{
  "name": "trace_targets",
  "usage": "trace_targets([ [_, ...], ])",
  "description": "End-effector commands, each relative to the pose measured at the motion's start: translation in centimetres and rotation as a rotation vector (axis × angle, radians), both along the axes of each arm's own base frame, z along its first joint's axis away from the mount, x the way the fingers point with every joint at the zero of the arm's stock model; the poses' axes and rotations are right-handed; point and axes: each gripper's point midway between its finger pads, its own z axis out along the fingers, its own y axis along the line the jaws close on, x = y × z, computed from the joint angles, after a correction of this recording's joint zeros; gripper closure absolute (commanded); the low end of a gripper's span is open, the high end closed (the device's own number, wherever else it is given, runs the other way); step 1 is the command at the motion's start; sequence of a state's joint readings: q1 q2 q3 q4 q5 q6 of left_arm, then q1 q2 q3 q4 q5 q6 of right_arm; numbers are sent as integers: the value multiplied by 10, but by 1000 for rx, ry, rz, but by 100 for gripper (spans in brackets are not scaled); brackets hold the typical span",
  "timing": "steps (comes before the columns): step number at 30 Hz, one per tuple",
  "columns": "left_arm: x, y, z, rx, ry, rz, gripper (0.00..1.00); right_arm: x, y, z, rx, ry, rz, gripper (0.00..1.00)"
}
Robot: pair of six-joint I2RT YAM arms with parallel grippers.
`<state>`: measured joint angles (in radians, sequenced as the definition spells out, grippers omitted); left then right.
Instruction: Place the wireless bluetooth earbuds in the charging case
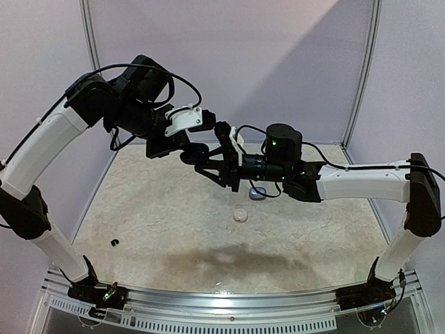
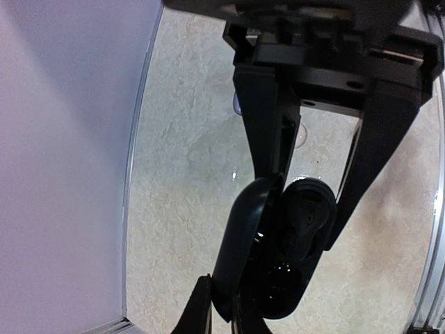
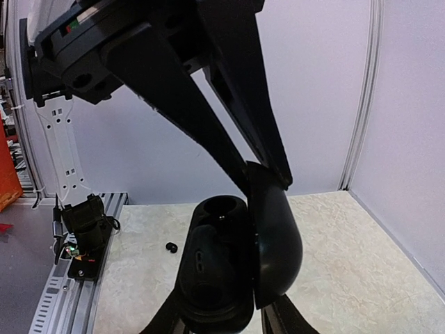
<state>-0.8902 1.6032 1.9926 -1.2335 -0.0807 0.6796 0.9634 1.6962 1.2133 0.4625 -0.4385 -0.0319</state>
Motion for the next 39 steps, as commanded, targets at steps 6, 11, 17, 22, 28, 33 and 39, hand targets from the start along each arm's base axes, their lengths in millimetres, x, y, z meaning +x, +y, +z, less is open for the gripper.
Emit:
trace_targets([
  [6, -8, -4, 12, -41, -7, -15, 100, -1, 3, 10, 0, -36, -14, 73],
  [11, -10, -5, 10, -45, 9, -15, 100, -2, 4, 13, 11, -51, -21, 67],
  [17, -10, -5, 11, -49, 11, -16, 100, -2, 4, 16, 19, -56, -16, 71],
  [22, -11, -5, 10, -44, 15, -19, 100, -3, 5, 18, 24, -45, -13, 68],
  [28, -13, -5, 10, -47, 19, -23, 100, -3, 6, 16, 17, -34, -10, 69],
  [33, -14, -5, 8, -43, 26, -28, 100, -3, 6, 16, 17, -26, -8, 68],
  [39, -13, -5, 9, -41, 15, -26, 100, -3, 7, 16, 8, -14, -6, 63],
])
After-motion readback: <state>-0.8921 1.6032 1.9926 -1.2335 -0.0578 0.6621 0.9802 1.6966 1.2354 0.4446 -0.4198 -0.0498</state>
